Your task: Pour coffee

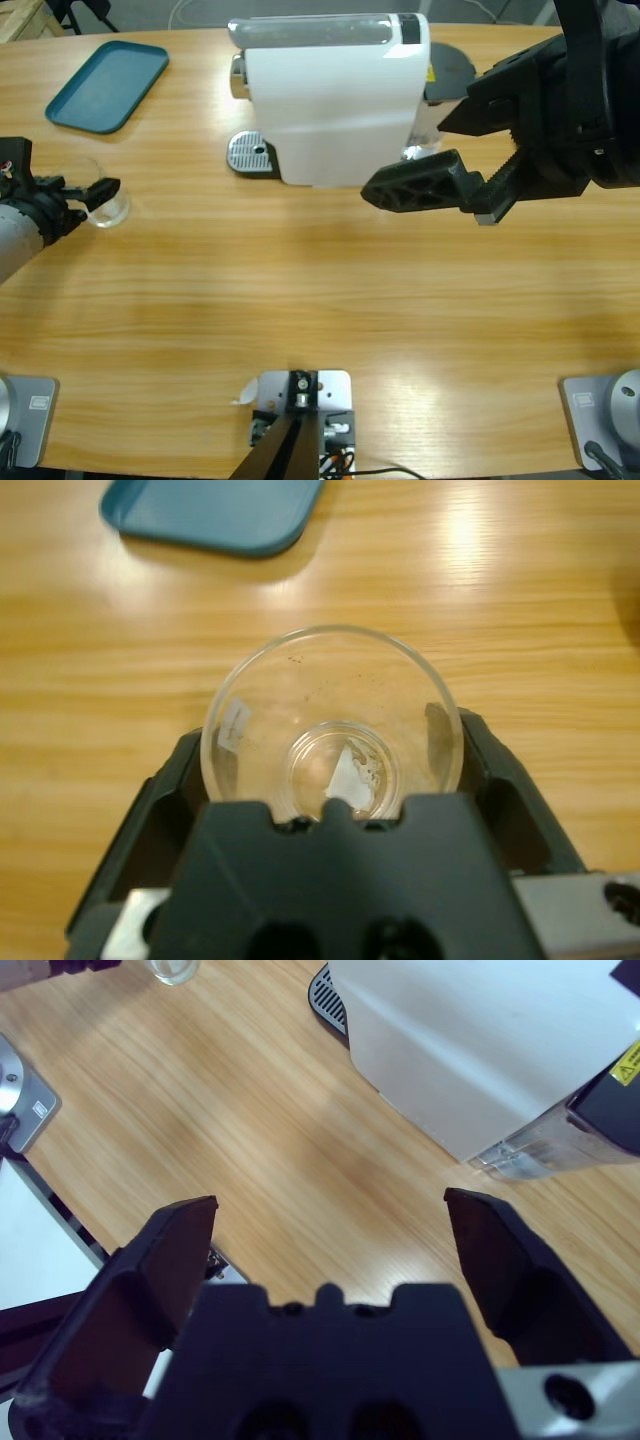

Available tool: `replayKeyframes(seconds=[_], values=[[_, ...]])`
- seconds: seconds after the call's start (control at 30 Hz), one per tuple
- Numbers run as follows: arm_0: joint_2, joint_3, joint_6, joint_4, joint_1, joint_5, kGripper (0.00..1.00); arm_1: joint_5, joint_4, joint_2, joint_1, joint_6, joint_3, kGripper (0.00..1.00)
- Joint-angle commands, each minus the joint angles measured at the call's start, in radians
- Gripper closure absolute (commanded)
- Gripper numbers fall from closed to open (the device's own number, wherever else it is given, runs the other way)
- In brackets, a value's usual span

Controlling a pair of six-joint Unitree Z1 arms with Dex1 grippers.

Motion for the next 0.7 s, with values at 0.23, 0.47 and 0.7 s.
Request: replayKeyframes(seconds=[0.23,0.47,0.7], values=[[-0.278,-0.057,0.783,-0.039,0.272,-0.846,1.000,0.055,0.172,-0.323,0.012,-0.065,0.091,0.000],[-0.048,-0.247,1.018,-0.044,0.538,-1.238,1.000,0.096,0.164,-0.465,0.012,-0.045,0.277,0.000],[0.257,-0.348,1.127,-0.160,0.642,-1.502,1.000,0.090,0.178,-0.458,0.012,-0.041,0.259,0.000]])
